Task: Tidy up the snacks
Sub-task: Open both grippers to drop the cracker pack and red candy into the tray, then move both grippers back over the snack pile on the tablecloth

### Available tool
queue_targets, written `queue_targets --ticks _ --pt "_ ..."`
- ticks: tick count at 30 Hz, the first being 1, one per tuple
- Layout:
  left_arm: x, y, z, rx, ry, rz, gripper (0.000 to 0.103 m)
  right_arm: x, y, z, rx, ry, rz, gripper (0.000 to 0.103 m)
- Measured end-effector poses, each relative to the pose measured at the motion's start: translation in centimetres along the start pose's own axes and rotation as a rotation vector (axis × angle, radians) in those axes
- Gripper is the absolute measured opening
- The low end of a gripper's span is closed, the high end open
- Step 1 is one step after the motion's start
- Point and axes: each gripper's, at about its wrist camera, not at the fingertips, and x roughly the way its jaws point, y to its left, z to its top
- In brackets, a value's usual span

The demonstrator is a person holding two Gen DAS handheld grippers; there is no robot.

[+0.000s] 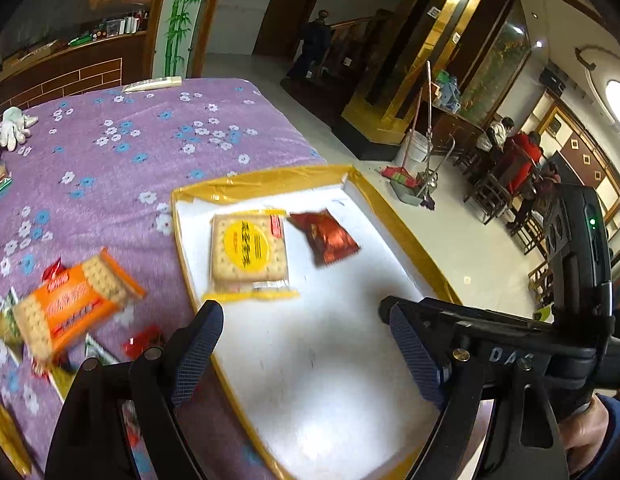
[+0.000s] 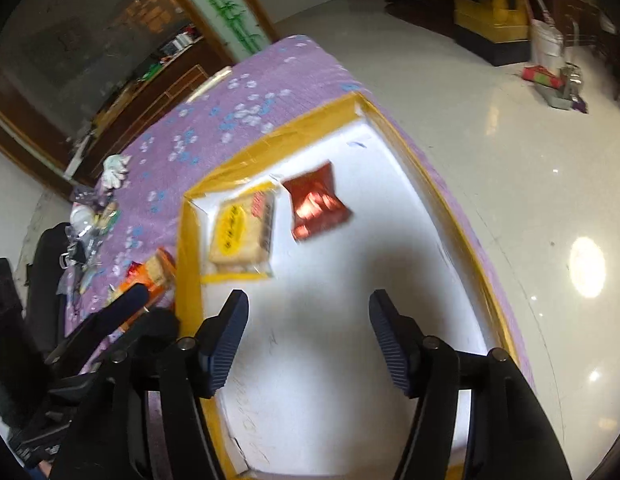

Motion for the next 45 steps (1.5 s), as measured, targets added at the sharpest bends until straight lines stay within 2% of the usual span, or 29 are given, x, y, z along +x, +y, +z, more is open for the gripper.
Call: queue_targets --ticks 10,18,45 --pt "-2.1 0.5 -1.9 0.023 -0.001 0.054 0.088 -1.2 1.2 -1.2 -0.013 -0.053 -0.007 0.062" --pt "-4.2 1.7 -3.1 0.023 -0.032 0.101 0.088 -0.8 3.2 -1.9 -0.047 -0.043 0.018 0.062" --pt "-9.1 9.0 -7.1 -0.166 -0.091 0.186 0.088 1.6 10.8 -4.5 -0.25 0.043 0.06 0.062"
